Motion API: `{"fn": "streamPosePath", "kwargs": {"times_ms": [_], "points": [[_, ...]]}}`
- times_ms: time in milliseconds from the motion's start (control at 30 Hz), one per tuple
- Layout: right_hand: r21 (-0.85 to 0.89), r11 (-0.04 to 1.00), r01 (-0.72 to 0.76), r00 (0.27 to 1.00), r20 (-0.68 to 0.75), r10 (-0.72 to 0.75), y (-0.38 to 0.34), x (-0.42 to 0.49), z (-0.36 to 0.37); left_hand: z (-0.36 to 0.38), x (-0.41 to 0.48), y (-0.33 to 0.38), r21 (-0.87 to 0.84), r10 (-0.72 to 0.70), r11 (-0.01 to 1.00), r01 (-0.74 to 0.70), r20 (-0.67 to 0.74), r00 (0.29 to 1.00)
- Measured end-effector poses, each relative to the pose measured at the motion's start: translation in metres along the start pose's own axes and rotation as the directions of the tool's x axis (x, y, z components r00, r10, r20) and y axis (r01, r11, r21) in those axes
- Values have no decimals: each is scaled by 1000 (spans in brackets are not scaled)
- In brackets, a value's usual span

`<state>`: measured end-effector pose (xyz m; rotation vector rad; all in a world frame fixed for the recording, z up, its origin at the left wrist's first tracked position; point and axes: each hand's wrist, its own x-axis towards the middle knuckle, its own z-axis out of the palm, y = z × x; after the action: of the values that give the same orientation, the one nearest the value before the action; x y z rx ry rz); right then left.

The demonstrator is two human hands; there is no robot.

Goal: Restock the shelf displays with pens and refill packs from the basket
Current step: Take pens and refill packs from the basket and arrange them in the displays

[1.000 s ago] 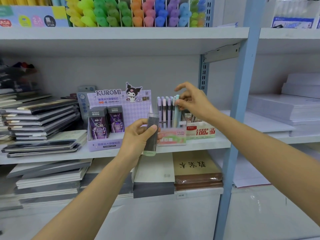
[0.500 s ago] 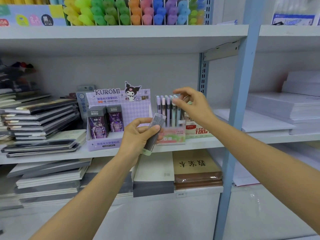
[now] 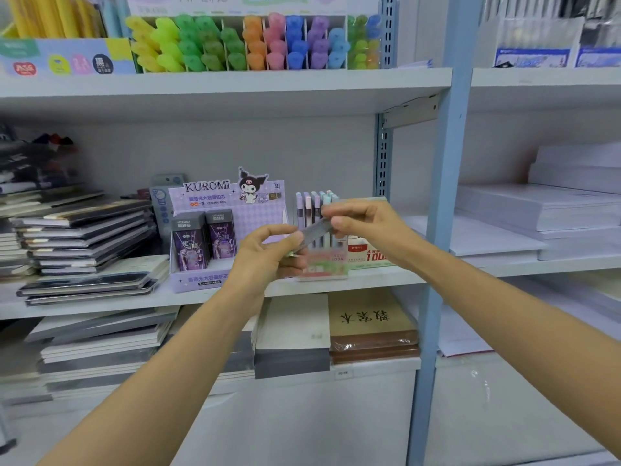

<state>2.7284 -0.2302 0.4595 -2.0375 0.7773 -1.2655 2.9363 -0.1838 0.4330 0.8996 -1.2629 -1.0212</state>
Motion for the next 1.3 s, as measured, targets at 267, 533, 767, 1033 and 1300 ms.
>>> {"fn": "streamPosePath", "kwargs": {"times_ms": [267, 533, 767, 1033, 1300], "points": [[142, 987, -73, 995, -52, 81, 6, -13, 3, 10, 0, 0, -25, 42, 999, -40, 101, 994], [-97, 995, 5, 998, 69, 2, -1, -20, 0, 24, 1, -6, 413, 244, 872, -264, 101, 964], [-85, 996, 28, 991, -127, -39, 1, -9, -36, 45, 6, -25, 812, 489, 341, -473, 277, 827], [-268, 963, -39, 887, -453, -90, 19, 18, -82, 42, 23, -60, 889, 355, -98, -447, 450, 819], [-399, 915, -48, 924, -366, -111, 46, 25, -79, 46, 28, -66, 895, 376, -140, -423, 443, 814]]}}
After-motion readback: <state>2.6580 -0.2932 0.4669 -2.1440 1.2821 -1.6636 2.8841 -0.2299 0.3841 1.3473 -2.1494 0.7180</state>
